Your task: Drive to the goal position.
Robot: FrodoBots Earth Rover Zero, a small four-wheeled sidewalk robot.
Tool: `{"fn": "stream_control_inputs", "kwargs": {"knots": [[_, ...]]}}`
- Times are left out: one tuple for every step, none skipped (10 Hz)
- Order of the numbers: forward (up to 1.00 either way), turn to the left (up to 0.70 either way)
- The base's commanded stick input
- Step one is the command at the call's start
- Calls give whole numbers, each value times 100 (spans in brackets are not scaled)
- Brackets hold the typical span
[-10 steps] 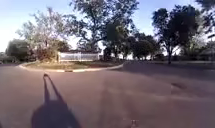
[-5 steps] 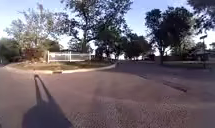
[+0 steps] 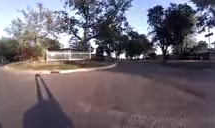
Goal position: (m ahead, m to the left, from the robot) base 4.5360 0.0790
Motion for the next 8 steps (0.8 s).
{"fn": "stream_control_inputs", "kwargs": {"knots": [[100, -2], [100, -2], [100, -2], [100, 0], [100, 0], [100, 0], [100, 0], [100, -1]]}}
